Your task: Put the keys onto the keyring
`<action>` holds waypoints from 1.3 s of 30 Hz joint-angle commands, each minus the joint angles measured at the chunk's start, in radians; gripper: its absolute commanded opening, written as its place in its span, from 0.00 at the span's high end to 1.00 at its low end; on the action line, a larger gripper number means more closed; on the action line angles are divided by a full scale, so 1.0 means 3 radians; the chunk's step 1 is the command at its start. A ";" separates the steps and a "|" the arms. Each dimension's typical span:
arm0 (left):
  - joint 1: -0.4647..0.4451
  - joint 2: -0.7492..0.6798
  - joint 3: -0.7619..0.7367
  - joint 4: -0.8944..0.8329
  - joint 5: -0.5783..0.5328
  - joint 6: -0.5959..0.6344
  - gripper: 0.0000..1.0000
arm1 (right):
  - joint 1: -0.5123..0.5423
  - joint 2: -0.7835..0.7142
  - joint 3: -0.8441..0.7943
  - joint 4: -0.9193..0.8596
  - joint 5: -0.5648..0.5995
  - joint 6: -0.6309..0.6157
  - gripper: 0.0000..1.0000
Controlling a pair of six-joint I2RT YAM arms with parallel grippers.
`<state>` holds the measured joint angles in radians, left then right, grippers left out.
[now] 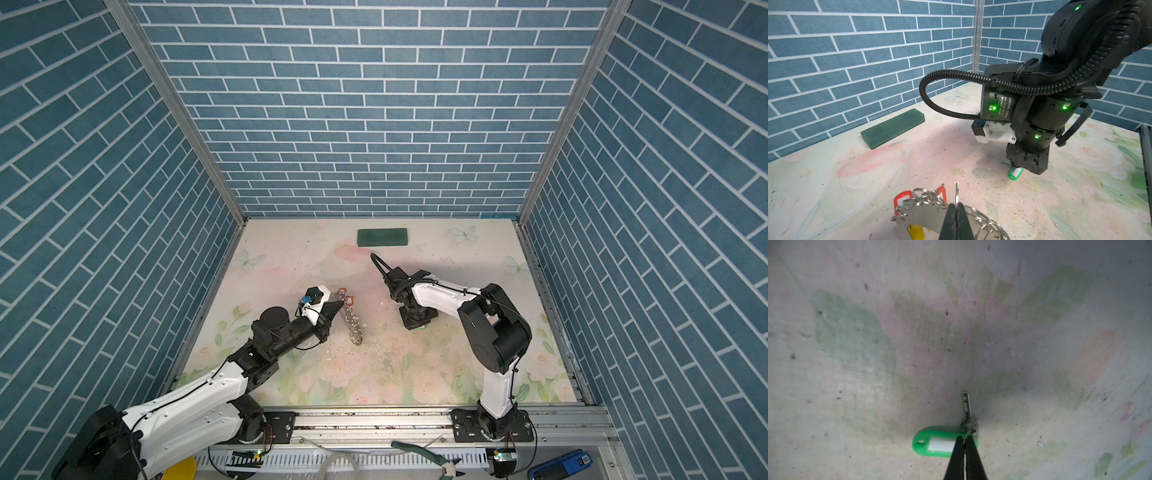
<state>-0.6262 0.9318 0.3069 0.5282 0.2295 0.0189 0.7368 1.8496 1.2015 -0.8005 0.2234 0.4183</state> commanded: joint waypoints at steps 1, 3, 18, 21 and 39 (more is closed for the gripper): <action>-0.0009 -0.0002 0.0033 0.0073 0.0049 0.0031 1.00 | 0.0006 0.0052 0.0142 -0.0129 0.0103 0.0022 0.97; -0.0009 -0.0002 0.0031 0.0074 0.0051 0.0029 1.00 | 0.0012 0.0039 0.0142 -0.0128 0.0119 0.0021 0.99; -0.0009 -0.0017 0.0031 0.0060 0.0044 0.0032 1.00 | -0.0007 -0.0712 -0.0613 0.0814 -0.0295 0.0002 1.00; -0.0012 -0.0015 0.0039 0.0060 0.0049 0.0031 1.00 | -0.0027 -0.0792 -0.0772 0.1008 -0.0428 -0.0011 1.00; -0.0009 -0.0017 0.0035 0.0044 0.0019 0.0059 1.00 | -0.0079 -0.1522 -0.1933 0.1963 -0.0725 0.0056 1.00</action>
<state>-0.6262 0.9318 0.3069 0.5278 0.2291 0.0238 0.7166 1.4223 0.6594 -0.2436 0.0128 0.4187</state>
